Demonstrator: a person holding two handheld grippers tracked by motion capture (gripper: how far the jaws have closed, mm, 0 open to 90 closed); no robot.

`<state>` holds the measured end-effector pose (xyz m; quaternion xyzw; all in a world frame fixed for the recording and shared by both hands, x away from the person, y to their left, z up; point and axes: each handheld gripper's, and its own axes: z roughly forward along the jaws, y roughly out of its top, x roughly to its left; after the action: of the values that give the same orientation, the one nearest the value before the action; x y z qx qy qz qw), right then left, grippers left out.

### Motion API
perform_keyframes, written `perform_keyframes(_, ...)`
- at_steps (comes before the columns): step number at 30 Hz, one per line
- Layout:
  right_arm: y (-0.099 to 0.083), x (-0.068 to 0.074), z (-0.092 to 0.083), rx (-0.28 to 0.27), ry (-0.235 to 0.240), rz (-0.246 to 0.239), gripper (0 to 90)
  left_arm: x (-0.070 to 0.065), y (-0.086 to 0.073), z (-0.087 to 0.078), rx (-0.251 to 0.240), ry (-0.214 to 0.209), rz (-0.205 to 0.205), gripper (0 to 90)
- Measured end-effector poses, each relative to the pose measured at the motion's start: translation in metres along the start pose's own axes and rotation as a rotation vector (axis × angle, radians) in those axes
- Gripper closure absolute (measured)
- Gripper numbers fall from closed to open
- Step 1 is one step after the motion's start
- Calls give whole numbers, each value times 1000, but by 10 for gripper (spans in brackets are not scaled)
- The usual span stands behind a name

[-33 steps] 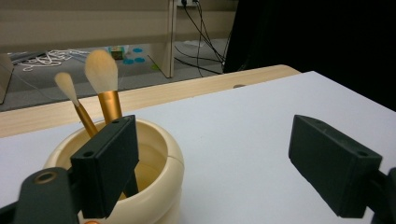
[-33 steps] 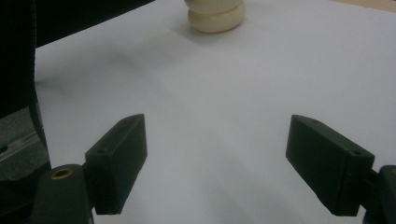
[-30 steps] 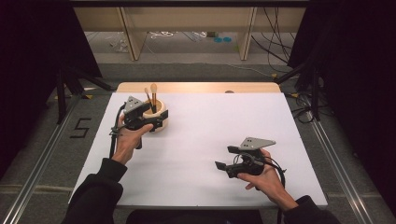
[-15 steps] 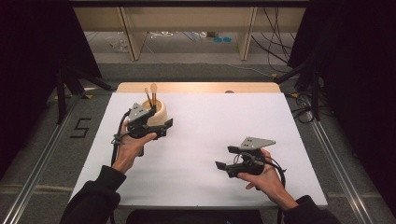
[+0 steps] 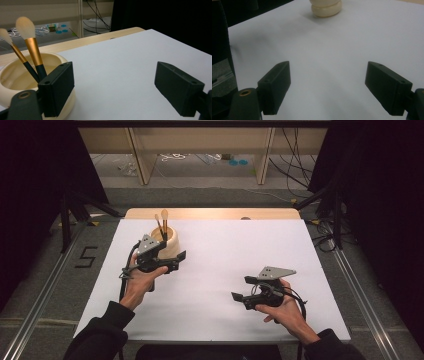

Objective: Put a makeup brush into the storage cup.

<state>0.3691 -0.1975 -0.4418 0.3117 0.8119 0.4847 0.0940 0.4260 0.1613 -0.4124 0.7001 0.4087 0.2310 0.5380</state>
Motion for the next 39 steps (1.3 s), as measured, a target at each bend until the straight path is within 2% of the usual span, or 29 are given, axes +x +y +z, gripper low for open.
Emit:
perform_keyframes(1,0,0,1,-7,12,0,212,0,0,-1,3,-3,11,159)
perform_keyframes(2,1,0,1,4,5,-5,212,-2,-1,-1,2,-1,-4,158)
perform_keyframes(3,0,0,2,-8,7,-7,212,-2,-2,-2,4,1,7,159)
perform_keyframes(8,1,1,2,-2,14,0,212,-5,-9,-5,25,-5,23,159)
perform_keyframes(10,1,1,3,-12,17,-2,212,-6,-12,-6,27,-7,7,159)
perform_keyframes(11,2,2,2,8,20,5,212,-6,-13,-7,26,-11,10,159)
perform_keyframes(12,3,2,2,-1,12,-8,212,-6,-14,-9,30,-10,17,159)
perform_keyframes(13,3,2,3,3,14,-4,212,-7,-15,-10,27,-15,5,159)
perform_keyframes(17,4,3,5,6,14,-11,212,-8,-18,-15,29,-21,24,159)
perform_keyframes(18,4,3,5,7,14,-9,212,-9,-19,-16,31,-19,7,159)
perform_keyframes(20,4,3,5,6,12,-9,212,-8,-21,-17,32,-22,24,158)
perform_keyframes(21,4,3,5,7,14,-10,212,-8,-22,-18,33,-19,5,158)
perform_keyframes(24,4,4,4,9,16,-7,212,-9,-24,-18,35,-17,1,159)
perform_keyframes(28,3,4,4,0,10,-13,212,-12,-24,-19,38,-33,27,159)
perform_keyframes(29,3,4,4,-2,10,-13,212,-13,-25,-19,37,-33,13,159)
perform_keyframes(30,3,4,4,0,8,-12,212,-13,-25,-19,40,-40,34,158)
perform_keyframes(31,3,4,3,2,9,-12,212,-15,-27,-20,41,-41,22,159)
perform_keyframes(32,3,5,4,-8,11,-10,212,-16,-28,-20,44,-45,24,159)
perform_keyframes(34,3,5,2,9,18,-4,212,-17,-30,-22,49,-49,32,158)
perform_keyframes(38,3,6,2,-7,-3,-13,213,-23,-34,-24,57,-72,9,158)
perform_keyframes(39,3,6,2,-9,-4,-15,213,-24,-34,-24,59,-75,18,158)
